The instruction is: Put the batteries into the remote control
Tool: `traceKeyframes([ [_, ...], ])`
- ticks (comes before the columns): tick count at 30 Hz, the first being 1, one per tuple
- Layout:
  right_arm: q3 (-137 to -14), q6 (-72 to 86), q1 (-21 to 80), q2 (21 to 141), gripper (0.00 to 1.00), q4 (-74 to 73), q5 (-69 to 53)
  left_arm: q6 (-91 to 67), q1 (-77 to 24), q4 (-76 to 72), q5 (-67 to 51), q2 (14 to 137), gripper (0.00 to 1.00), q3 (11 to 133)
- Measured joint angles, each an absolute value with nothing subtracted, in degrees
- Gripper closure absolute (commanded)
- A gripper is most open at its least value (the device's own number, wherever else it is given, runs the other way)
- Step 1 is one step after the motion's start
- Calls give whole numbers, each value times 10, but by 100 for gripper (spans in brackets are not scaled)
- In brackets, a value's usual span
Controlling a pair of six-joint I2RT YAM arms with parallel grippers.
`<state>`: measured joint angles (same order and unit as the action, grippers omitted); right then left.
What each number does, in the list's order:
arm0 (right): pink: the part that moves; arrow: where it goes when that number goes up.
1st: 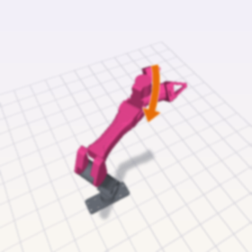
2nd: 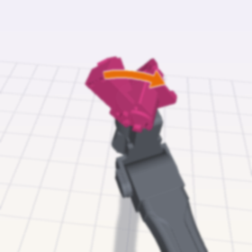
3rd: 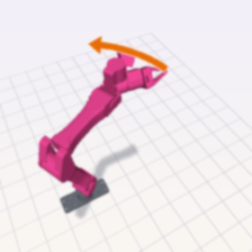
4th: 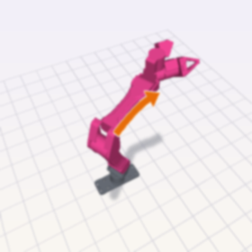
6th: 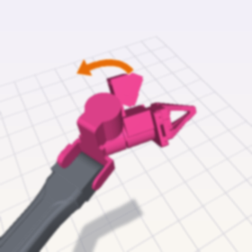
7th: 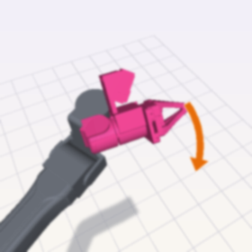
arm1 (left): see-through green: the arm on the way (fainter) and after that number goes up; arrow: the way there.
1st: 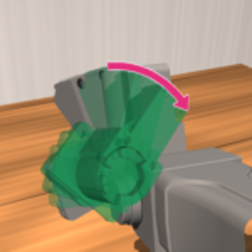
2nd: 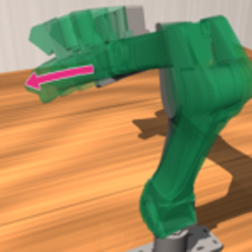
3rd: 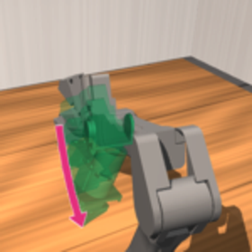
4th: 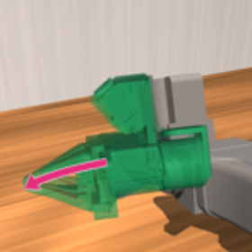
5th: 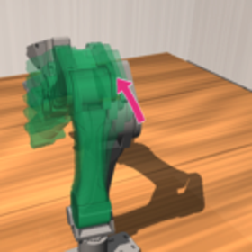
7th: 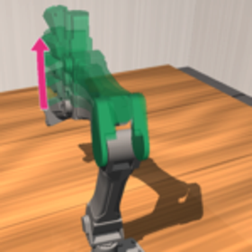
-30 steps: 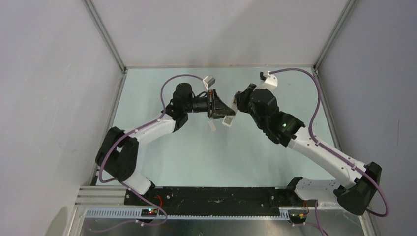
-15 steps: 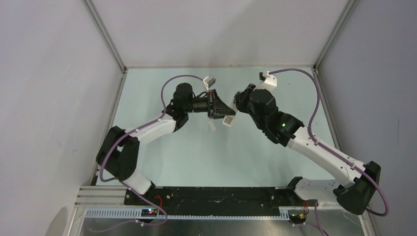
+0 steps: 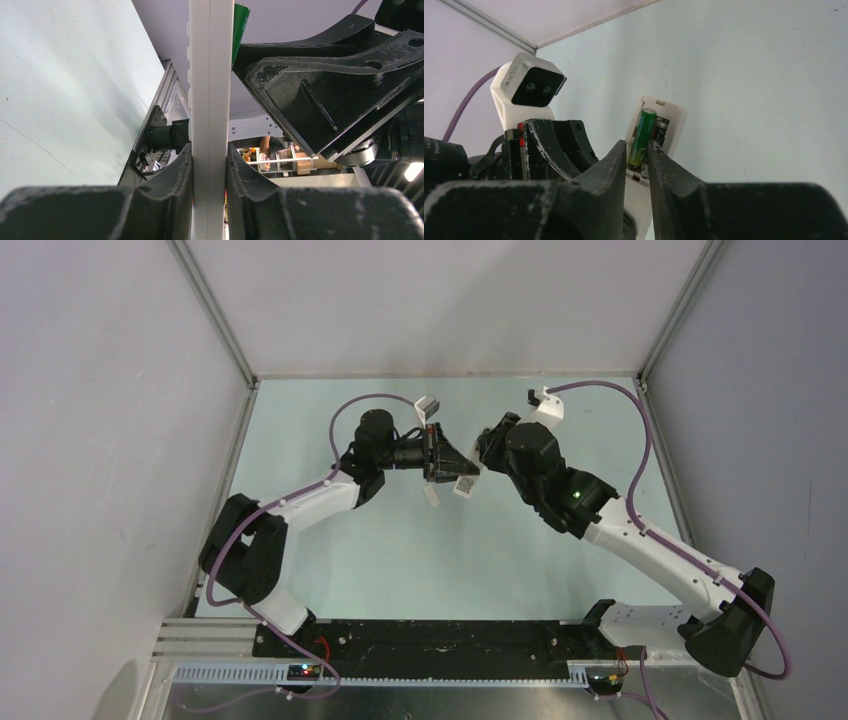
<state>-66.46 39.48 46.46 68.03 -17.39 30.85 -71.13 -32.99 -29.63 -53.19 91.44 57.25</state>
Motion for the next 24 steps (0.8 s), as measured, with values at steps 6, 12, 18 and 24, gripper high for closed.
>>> traceKeyframes([
  [6, -665, 395, 464, 680, 78, -191, 313, -711, -330, -296, -532, 920, 100, 573],
  [12, -665, 402, 464, 678, 69, -196, 317, -711, -330, -299, -532, 923, 100, 573],
  [18, -665, 412, 456, 660, 43, -203, 299, -710, -330, -309, -532, 927, 100, 573],
  [24, -665, 420, 434, 626, 29, -220, 262, -709, -330, -314, -532, 931, 100, 572],
])
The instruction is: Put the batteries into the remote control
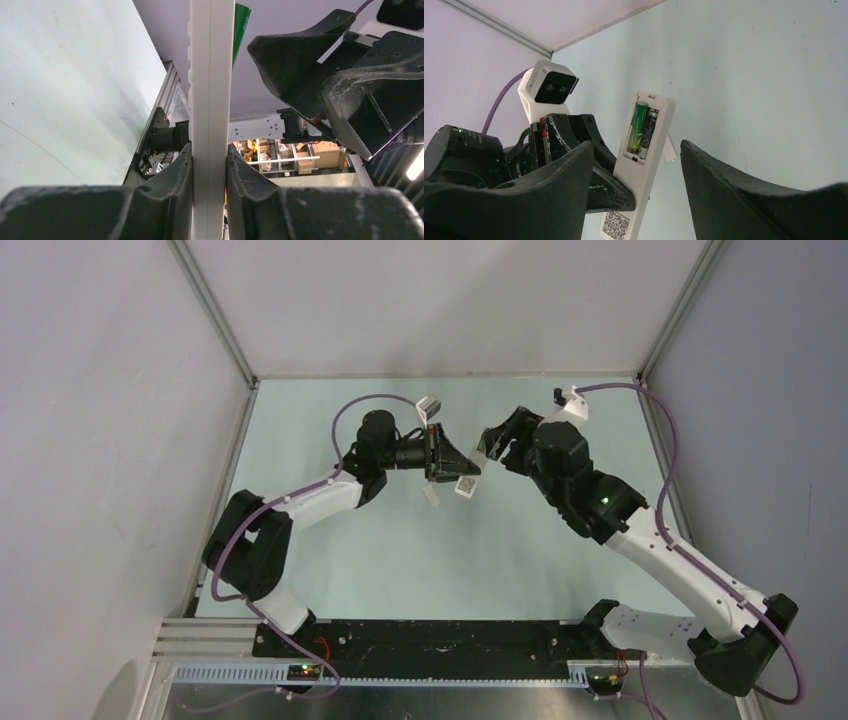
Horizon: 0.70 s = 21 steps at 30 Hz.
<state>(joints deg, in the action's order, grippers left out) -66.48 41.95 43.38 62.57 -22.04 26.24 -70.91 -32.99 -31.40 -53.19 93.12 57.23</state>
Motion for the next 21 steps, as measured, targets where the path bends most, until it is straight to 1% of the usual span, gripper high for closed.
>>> traceKeyframes([
  [2, -665, 421, 425, 619, 27, -227, 254, -708, -330, -315, -532, 933, 100, 572],
  [7, -666, 420, 377, 614, 27, -245, 210, -701, -330, -318, -541, 934, 100, 571],
  [10, -666, 407, 339, 616, 30, -255, 169, -695, -330, -319, -551, 934, 100, 566],
  [15, -666, 351, 293, 620, 34, -259, 101, -689, -330, -321, -564, 934, 100, 547],
  [18, -666, 307, 281, 620, 38, -259, 68, -690, -332, -320, -573, 934, 100, 535],
  [21, -666, 264, 278, 620, 45, -259, 39, -690, -340, -320, -580, 934, 100, 531],
])
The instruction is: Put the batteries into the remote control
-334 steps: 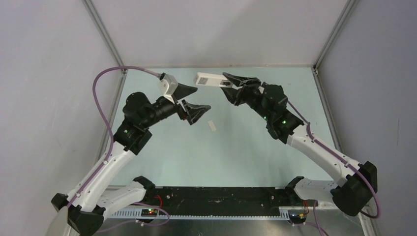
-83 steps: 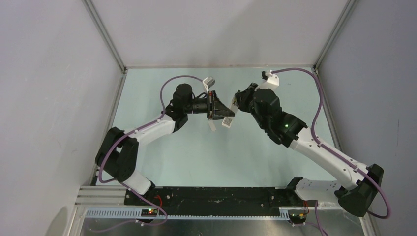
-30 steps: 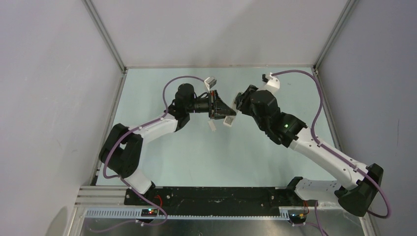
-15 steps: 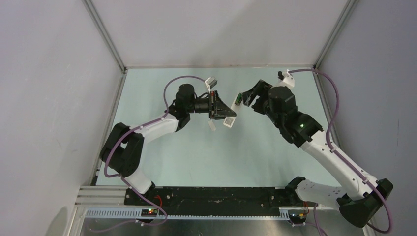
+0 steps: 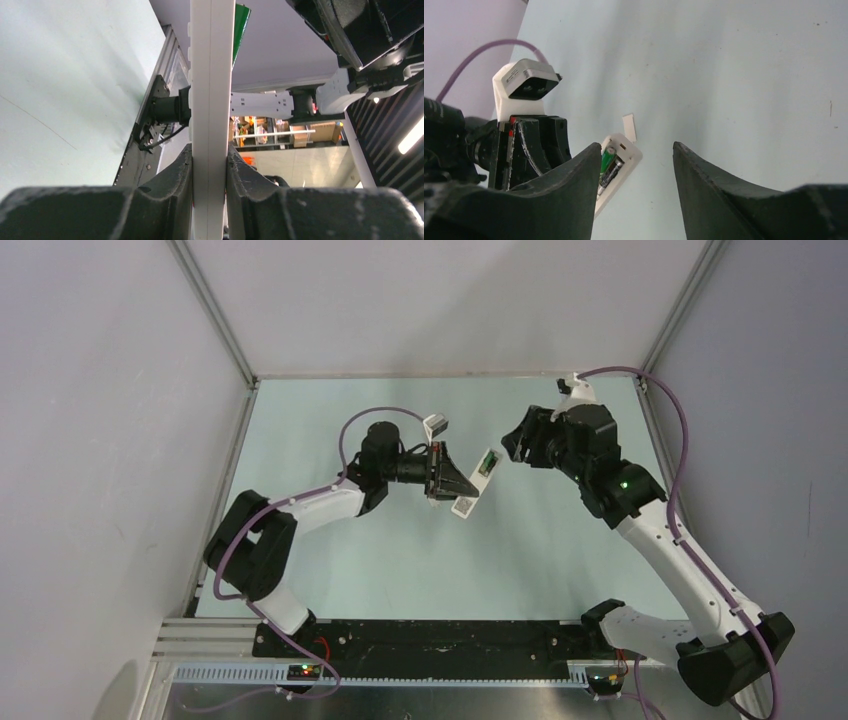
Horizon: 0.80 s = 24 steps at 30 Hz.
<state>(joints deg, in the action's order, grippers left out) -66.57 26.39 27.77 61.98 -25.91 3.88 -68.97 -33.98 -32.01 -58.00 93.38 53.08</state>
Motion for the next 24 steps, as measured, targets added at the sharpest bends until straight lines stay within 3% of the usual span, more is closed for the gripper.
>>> traceKeyframes([
  [5, -666, 206, 279, 620, 50, -272, 8, -689, -358, -321, -604, 934, 100, 531],
  [14, -701, 156, 337, 621, 48, -362, 74, -684, -380, -321, -639, 949, 100, 531],
  [24, -723, 133, 393, 655, 65, -416, 126, -679, -384, -321, -647, 957, 100, 531],
])
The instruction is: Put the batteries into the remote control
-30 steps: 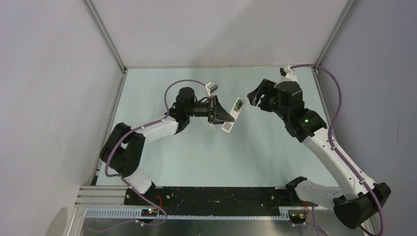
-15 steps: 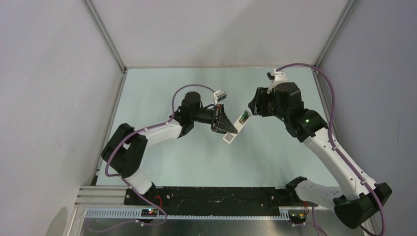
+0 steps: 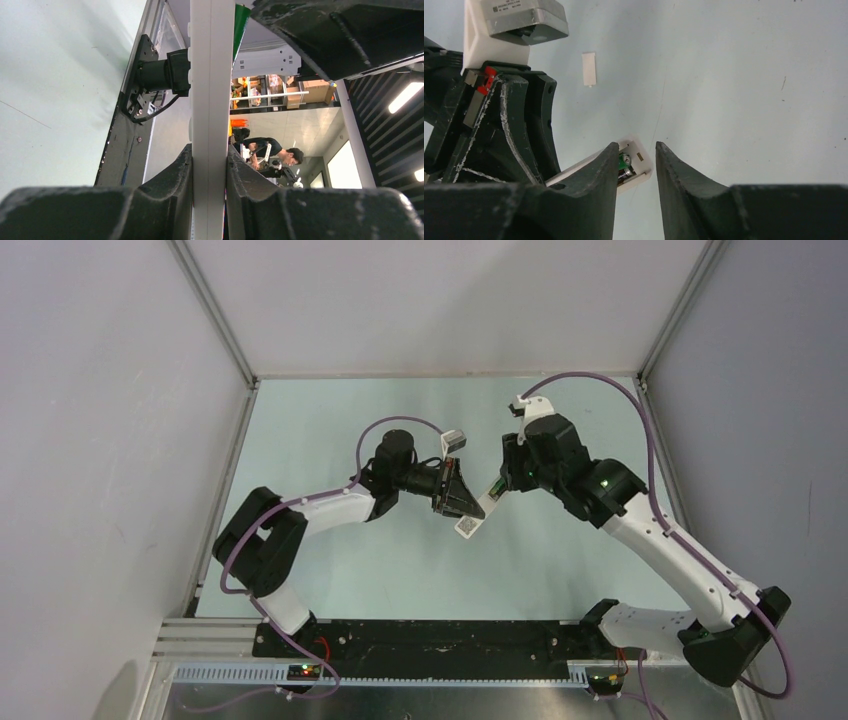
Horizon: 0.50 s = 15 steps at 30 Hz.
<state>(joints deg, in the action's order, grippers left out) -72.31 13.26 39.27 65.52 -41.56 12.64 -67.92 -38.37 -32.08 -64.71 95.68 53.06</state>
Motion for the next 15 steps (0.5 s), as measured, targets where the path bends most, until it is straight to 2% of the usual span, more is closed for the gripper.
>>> traceKeyframes([
  [3, -725, 131, 403, 665, 70, -425, 132, -679, -384, -321, -647, 957, 100, 531],
  [15, -728, 128, 431, 671, 80, -430, 154, -679, -385, -321, -647, 957, 100, 531],
])
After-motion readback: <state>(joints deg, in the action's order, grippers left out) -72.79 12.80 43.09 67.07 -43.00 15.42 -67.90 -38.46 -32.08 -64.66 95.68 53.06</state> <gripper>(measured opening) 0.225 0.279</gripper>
